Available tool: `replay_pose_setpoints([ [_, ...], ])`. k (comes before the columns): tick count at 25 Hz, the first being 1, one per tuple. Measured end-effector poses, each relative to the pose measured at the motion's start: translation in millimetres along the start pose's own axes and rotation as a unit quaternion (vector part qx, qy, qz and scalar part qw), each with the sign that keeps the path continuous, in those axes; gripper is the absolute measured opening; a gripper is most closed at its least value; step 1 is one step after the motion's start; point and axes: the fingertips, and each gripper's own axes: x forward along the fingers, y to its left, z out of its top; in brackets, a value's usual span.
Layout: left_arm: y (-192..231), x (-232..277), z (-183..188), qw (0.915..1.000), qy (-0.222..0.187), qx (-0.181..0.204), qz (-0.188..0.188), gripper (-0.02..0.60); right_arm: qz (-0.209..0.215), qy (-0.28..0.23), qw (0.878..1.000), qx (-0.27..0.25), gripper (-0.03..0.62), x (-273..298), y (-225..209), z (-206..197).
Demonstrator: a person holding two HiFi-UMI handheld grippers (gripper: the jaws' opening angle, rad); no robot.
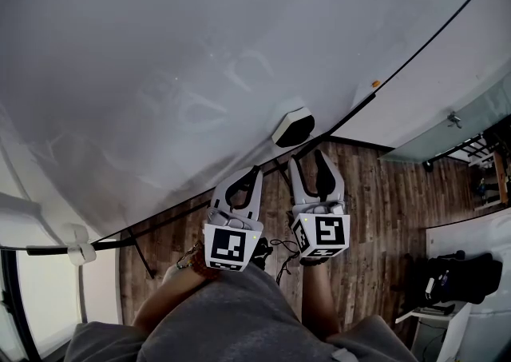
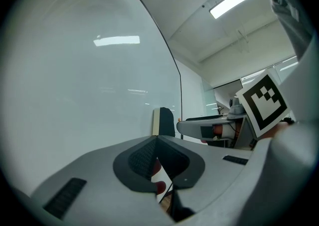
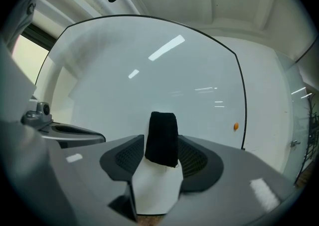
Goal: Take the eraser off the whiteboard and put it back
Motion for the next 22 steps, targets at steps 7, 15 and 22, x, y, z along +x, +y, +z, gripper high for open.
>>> replay_pose_setpoints([
  [7, 5, 4, 1, 1.0000, -0.001, 0.002, -0.003, 0.006, 0.000, 0.001, 1.000, 0.002, 0.233, 8, 0, -1],
  [15, 4, 12, 1, 0.9999, -0.002, 0.004, -0.016, 0.008, 0.003, 0.008, 1.000, 0.003, 0.267, 19, -1, -5],
  [22, 6, 20, -2, 0.9998, 0.001, 0.004, -0.020, 0.006, 0.011, 0.019, 1.000, 0.011, 0.302, 31, -4, -11],
])
